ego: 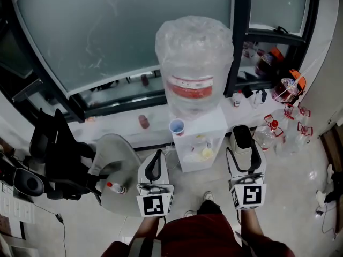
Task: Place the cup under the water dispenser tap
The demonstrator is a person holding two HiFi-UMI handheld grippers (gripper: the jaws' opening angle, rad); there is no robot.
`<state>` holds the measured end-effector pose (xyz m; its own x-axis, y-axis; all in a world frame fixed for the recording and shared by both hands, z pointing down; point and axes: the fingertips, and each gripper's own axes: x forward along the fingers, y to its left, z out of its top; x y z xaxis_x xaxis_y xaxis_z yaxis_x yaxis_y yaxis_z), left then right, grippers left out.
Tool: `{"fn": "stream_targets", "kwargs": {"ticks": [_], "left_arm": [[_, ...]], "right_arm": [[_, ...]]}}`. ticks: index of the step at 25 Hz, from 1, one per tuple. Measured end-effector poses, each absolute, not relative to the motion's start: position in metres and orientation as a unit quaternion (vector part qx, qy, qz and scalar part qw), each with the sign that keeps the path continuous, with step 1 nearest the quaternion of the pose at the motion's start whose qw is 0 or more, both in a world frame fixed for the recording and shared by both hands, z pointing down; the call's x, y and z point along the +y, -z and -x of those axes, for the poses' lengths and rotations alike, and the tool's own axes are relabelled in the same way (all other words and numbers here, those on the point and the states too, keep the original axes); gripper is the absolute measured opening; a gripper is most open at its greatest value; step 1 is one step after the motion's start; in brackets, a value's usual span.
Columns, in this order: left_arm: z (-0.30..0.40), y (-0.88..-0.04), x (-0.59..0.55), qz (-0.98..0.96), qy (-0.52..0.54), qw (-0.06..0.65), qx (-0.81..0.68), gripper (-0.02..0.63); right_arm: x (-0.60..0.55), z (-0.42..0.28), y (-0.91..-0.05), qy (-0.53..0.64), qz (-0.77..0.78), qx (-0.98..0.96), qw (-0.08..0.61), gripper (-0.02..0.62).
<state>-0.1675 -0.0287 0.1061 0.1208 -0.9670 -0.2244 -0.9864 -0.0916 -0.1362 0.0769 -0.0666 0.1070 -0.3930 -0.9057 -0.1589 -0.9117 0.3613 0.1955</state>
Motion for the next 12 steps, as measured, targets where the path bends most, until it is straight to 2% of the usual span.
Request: {"fn": "stream_targets", "kwargs": {"ticks": [9,12], "left_arm": [[0.1668,-0.1049,-0.0351,0.739,-0.045,0.119,0.662,0.006],[0.1669,-0.1083,-0.0363,0.74,-0.046,0.112,0.661,0.006]], "right_arm": [[-0.0741,-0.0766,-0.1078,-0.128,0.553,0.823,-0.003,0.327],[-0.0744,-0.075,-0.1096,-0.129,0.554,0.822,-0.007,0.291]]}}
